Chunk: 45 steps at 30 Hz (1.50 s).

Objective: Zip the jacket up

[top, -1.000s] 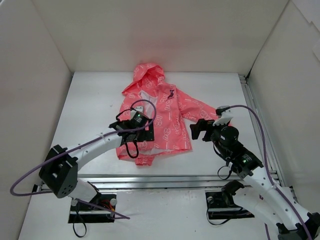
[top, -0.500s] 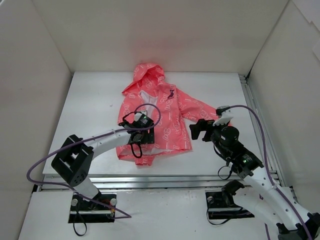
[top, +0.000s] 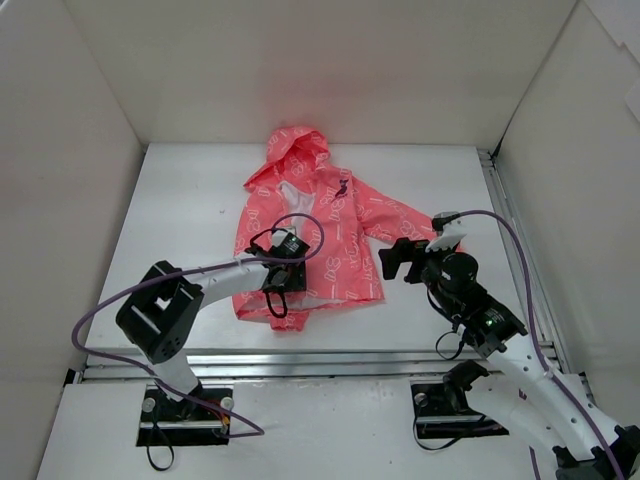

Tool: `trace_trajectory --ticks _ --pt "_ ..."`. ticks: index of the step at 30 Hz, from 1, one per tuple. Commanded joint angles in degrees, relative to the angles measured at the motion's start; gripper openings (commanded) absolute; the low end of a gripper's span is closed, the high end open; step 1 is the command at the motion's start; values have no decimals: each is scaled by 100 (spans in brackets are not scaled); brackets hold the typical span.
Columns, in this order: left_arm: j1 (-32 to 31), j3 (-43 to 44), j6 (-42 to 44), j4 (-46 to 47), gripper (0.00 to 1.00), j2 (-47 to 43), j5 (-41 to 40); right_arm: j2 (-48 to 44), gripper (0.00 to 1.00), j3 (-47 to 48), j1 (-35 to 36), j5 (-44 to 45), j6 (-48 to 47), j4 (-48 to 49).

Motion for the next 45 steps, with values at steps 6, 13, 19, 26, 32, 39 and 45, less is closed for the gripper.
trace_trajectory --ticks 6,13,19,26,32,39,45 --pt "54 -170 -46 278 27 -430 117 55 98 103 41 -35 32 477" --pt "54 -249 24 270 17 -869 126 81 98 103 24 -35 23 469" --pt "107 -442 217 349 1 -1344 170 239 98 156 23 -158 -21 477" --pt "362 -1320 630 1322 0 -2221 556 722 98 611 67 -528 -74 -31" --pt "652 -2383 736 2194 0 -3084 820 1548 96 1166 566 -143 251 -401" --pt "836 -2912 666 2879 0 -3577 1101 2884 92 1921 1306 597 822 -822" --pt "889 -3149 648 3195 0 -3542 1251 4087 82 2484 1763 957 1359 -1122"
